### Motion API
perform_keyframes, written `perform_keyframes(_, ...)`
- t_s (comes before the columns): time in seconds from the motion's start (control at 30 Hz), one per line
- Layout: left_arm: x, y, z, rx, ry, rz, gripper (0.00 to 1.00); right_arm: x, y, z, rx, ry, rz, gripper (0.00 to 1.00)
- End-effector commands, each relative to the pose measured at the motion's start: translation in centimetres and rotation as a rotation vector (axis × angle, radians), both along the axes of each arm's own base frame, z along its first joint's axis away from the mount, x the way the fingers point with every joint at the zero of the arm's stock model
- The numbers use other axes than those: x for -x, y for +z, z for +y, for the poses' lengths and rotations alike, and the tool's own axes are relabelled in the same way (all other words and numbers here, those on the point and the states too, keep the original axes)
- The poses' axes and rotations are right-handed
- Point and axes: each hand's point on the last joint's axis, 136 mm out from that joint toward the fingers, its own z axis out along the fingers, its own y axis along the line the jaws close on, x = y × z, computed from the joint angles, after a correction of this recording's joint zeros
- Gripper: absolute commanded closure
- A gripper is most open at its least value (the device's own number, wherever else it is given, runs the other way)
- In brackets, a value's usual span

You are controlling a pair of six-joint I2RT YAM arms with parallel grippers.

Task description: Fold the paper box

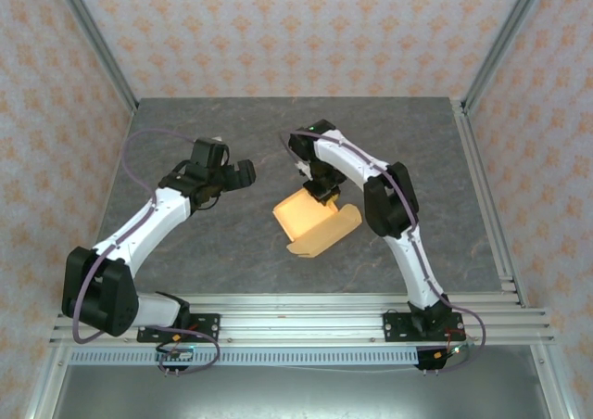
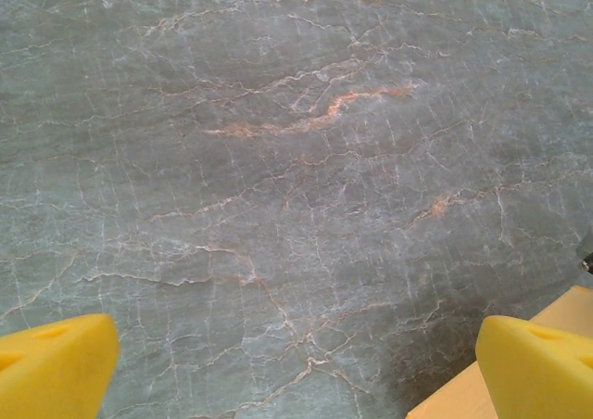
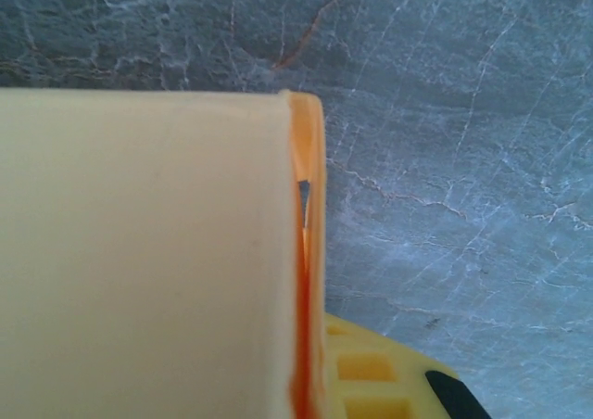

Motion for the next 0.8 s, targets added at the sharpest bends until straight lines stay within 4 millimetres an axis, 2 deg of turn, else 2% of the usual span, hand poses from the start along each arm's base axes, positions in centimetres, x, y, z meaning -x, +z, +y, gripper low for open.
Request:
perform_keyframes(0.0, -0.8, 0.7, -0.1, 0.006, -0.013, -0.015, 0.01, 0.1, 0.5, -1.7, 0.097, 0.036, 0.026, 0.96)
perform_keyframes(0.17, -1.0, 0.4, -0.2, 0.009, -0.012, -0.011, 0.01, -0.5, -0.1, -1.5, 0.108, 0.03, 0.02, 0.65)
perform_keyframes(0.27, -1.1, 0.3, -0.3, 0.01, -0.012, -0.008, 0.01, -0.9, -0.1, -1.3, 0.101, 0.034, 0.014, 0.55)
perform_keyframes(0.53, -1.4, -0.4, -0.6, 0.014, -0.02, 0.007, 0.01, -2.2, 0.2, -1.2, 0.09, 0.019, -0.012, 0.48)
perform_keyframes(0.63, -1.5, -0.9, -0.6, 0.012, -0.021, 0.017, 0.01, -3.0, 1.4, -0.4, 0.052, 0.017, -0.055, 0.42)
perform_keyframes(0.77, -1.7, -0.8, -0.6, 0.009, -0.021, 0.016, 0.01, -4.7, 4.3, 1.0, -0.03, -0.001, -0.15, 0.33)
